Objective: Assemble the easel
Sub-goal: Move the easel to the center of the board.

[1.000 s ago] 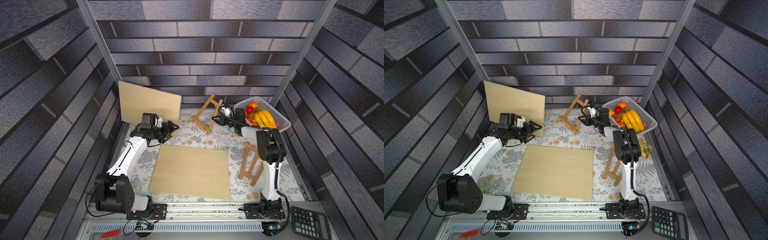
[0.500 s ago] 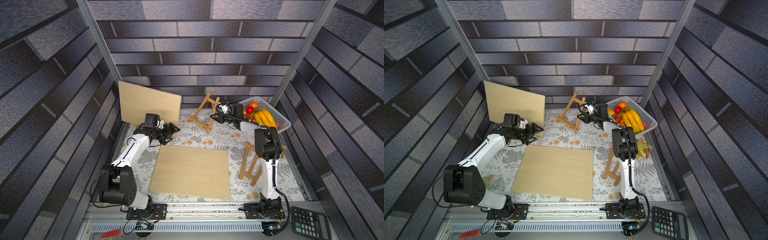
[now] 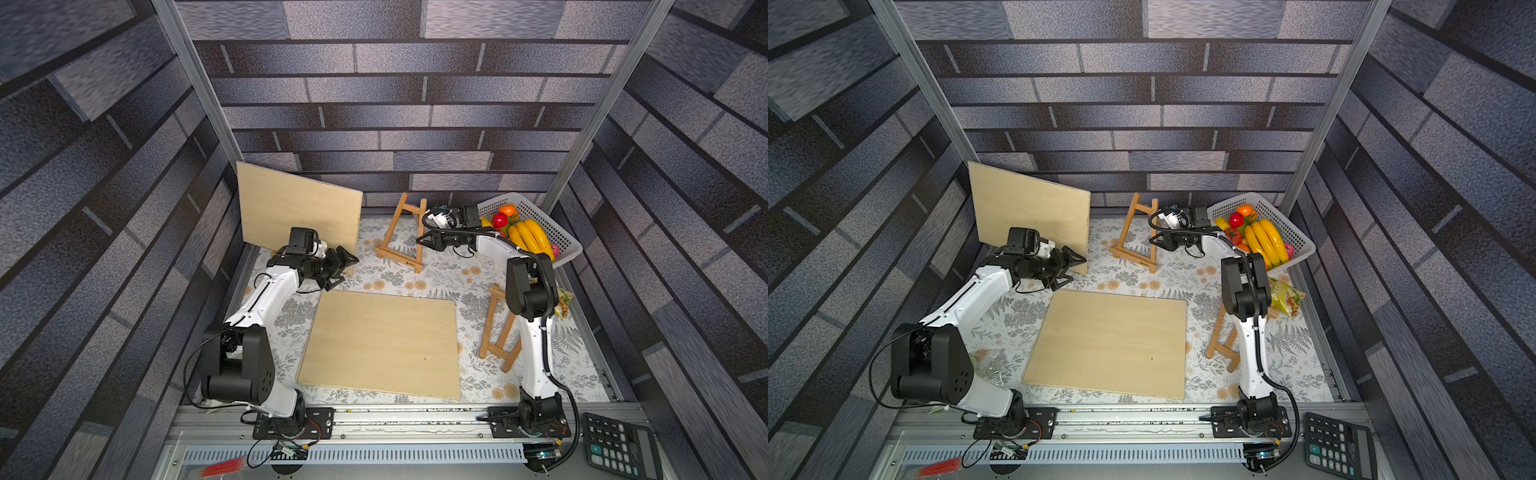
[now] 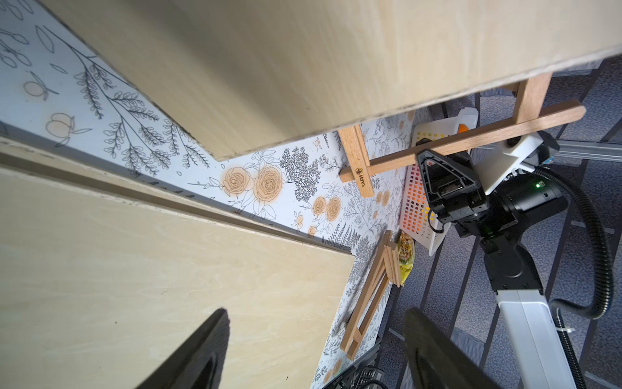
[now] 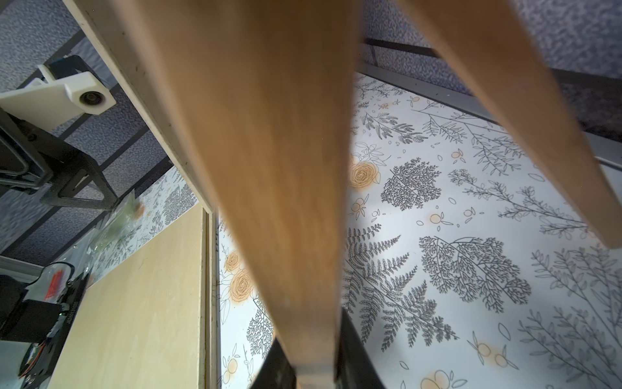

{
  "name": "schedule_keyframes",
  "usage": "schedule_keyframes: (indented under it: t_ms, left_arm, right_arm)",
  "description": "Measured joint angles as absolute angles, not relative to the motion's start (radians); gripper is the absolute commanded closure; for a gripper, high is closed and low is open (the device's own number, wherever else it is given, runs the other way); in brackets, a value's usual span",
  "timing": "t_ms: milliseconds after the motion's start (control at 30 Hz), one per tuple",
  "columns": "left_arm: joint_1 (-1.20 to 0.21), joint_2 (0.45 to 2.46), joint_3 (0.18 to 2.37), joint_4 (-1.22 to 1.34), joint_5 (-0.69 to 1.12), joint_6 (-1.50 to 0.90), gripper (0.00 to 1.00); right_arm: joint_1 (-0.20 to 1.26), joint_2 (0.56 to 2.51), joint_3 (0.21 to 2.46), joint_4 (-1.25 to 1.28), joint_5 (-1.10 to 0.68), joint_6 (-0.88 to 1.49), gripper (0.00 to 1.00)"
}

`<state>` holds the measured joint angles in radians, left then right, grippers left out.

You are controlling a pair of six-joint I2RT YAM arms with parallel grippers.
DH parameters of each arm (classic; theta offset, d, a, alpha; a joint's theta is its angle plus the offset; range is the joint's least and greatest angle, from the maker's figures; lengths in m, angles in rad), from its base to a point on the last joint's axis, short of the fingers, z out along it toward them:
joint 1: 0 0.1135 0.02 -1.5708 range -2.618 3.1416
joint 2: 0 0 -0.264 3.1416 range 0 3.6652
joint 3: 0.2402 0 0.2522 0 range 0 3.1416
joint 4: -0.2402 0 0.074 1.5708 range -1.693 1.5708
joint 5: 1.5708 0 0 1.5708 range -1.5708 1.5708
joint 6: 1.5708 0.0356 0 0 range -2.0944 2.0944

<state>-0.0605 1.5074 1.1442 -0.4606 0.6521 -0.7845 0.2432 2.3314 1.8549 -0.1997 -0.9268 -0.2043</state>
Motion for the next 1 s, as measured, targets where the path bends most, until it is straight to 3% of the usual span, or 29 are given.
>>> schedule_keyframes:
  t_ms: [100, 233, 467, 500, 700, 833, 1000]
  left_arm:
    - [-0.053, 1.507, 1.144, -0.462, 0.655, -0.781, 0.17]
    - [-0.045, 1.508, 1.145, -0.468, 0.655, -0.774, 0.17]
    - [-0.044, 1.511, 1.149, -0.472, 0.654, -0.766, 0.17]
    - [-0.044, 1.511, 1.149, -0.472, 0.655, -0.766, 0.17]
    - [-0.044, 1.511, 1.149, -0.471, 0.654, -0.766, 0.16]
    - [-0.044, 1.507, 1.149, -0.477, 0.646, -0.757, 0.15]
    - [-0.044, 1.442, 1.138, -0.529, 0.586, -0.725, 0.09]
  right_arm:
    - [0.243, 2.364, 1.897, -0.226, -0.929, -0.207, 0.72]
    - [0.243, 2.4, 1.916, -0.255, -0.912, -0.21, 0.43]
    - [0.242, 2.388, 1.864, -0.244, -0.87, -0.208, 0.2]
    - [0.24, 2.38, 1.842, -0.232, -0.865, -0.202, 0.01]
    - [0.208, 2.234, 1.563, -0.016, -0.829, -0.044, 0.0]
    - [0.149, 2.039, 1.377, 0.101, -0.749, 0.109, 0.0]
    - [0.104, 1.805, 1.407, -0.107, -0.634, 0.234, 0.0]
